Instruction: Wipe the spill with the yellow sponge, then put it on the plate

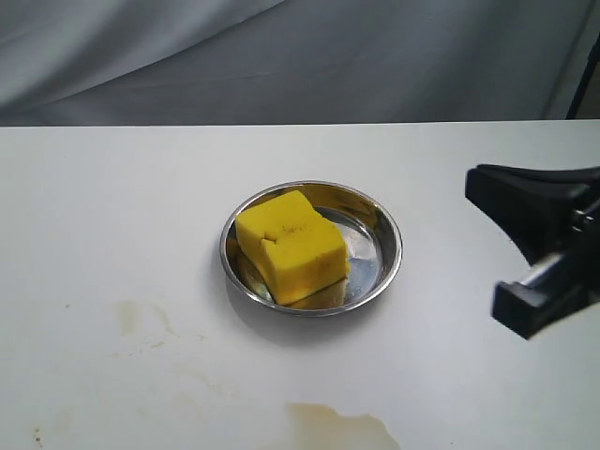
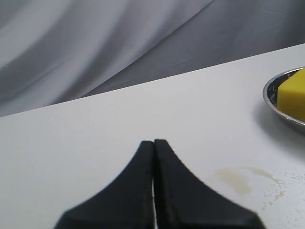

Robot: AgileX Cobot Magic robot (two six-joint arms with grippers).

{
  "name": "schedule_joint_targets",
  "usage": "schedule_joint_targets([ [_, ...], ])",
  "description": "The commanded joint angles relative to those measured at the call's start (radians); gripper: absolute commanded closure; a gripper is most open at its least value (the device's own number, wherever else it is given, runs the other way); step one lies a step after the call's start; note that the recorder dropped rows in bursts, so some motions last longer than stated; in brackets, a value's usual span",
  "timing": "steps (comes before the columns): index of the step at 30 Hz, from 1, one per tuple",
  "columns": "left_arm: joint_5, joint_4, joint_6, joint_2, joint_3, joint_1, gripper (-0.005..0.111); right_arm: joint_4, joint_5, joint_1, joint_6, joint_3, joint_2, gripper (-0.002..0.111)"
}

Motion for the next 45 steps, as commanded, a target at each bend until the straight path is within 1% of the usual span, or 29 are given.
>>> schedule_joint_targets([
  [1,-0.011,-0.001,-0.006,-0.005,-0.007,-0.005,0.107,0.056,0.109,-0.008,0.021,0.03,-0.15,0.108],
  [8,-0.011,-0.001,-0.006,-0.005,-0.007,-0.005,0.107,0.054,0.106,-0.008,0.019,0.03,-0.295,0.108],
  [12,-0.011,-0.001,-0.006,-0.005,-0.007,-0.005,0.107,-0.028,0.105,-0.008,-0.008,0.03,-0.343,0.108],
  [17,-0.011,-0.001,-0.006,-0.005,-0.007,-0.005,0.107,-0.098,0.166,-0.008,-0.011,0.045,-0.36,0.108],
  [19,-0.011,-0.001,-0.006,-0.005,-0.007,-0.005,0.107,-0.139,0.179,-0.008,0.016,0.071,-0.362,0.108],
  [21,-0.011,-0.001,-0.006,-0.005,-0.007,-0.005,0.107,-0.195,0.183,-0.008,0.097,0.116,-0.377,0.108],
  [23,-0.011,-0.001,-0.006,-0.005,-0.007,-0.005,0.107,-0.25,0.163,-0.008,0.181,0.165,-0.389,0.108],
  [25,-0.011,-0.001,-0.006,-0.005,-0.007,-0.005,0.107,-0.279,0.129,-0.008,0.219,0.204,-0.405,0.108],
  [32,-0.011,-0.001,-0.006,-0.005,-0.007,-0.005,0.107,-0.281,0.095,-0.008,0.219,0.282,-0.434,0.108],
  [35,-0.011,-0.001,-0.006,-0.005,-0.007,-0.005,0.107,-0.281,0.093,-0.008,0.182,0.312,-0.436,0.108],
  [43,-0.011,-0.001,-0.006,-0.005,-0.007,-0.005,0.107,-0.291,0.065,-0.012,0.138,0.419,-0.562,0.108],
  [45,-0.011,-0.001,-0.006,-0.005,-0.007,-0.005,0.107,-0.291,0.052,-0.012,0.135,0.422,-0.603,0.108],
])
